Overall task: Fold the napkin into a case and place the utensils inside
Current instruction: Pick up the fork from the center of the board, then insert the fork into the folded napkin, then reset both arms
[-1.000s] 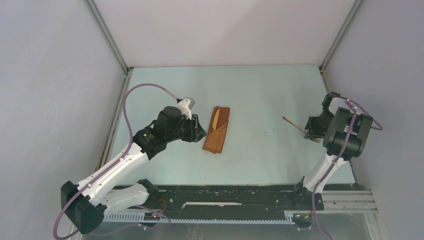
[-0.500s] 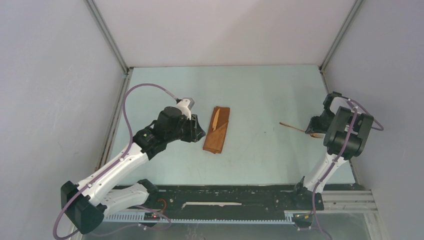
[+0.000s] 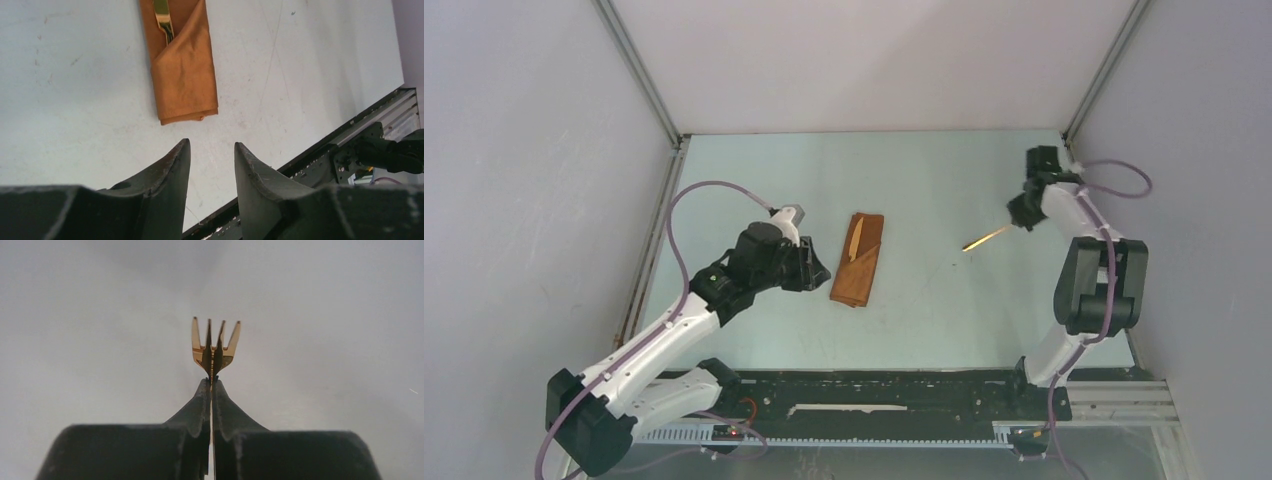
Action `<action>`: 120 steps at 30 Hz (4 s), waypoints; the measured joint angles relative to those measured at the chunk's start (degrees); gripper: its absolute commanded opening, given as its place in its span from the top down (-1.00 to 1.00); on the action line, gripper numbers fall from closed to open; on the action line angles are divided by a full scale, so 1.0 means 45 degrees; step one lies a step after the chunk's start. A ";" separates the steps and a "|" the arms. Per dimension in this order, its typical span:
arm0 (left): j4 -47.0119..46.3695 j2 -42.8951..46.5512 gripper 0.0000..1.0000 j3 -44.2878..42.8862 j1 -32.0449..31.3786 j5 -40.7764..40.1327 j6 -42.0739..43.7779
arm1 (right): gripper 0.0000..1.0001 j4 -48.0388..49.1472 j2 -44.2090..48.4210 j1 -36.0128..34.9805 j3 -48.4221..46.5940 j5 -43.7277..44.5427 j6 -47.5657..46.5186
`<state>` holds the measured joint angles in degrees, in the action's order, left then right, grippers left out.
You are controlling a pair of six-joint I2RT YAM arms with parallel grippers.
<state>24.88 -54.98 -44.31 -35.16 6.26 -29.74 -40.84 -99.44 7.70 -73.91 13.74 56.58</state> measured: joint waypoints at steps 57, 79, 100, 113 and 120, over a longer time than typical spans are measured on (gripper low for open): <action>-1.1827 -0.7354 0.53 0.5527 0.0651 0.4269 -0.6533 | 1.00 -0.2594 -0.7592 -0.9146 -1.0035 -0.1443 -0.5702; -1.3498 -0.7951 0.54 0.5945 0.0656 0.4435 -0.7009 | 1.00 -0.1923 -0.6426 -1.0001 -0.7198 -0.1758 -0.4051; -1.3566 -0.7951 0.51 0.5999 0.0656 0.4430 -0.7053 | 0.79 -0.1336 -0.5804 -1.0171 -0.6178 -0.2186 -0.3492; -1.3648 -0.7577 0.33 0.6348 0.0656 0.4415 -0.7072 | 0.46 -0.1681 -0.5804 -1.0161 -0.6630 -0.2215 -0.3633; -1.3503 -0.6547 0.12 0.6941 0.0656 0.4235 -0.7174 | 0.17 -0.2788 -0.4804 -1.0161 -0.8097 -0.2118 -0.4503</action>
<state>-35.88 -84.44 -13.08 -32.21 25.32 -62.02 -53.39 -121.05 -38.02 -110.34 4.21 36.32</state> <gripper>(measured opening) 0.405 0.363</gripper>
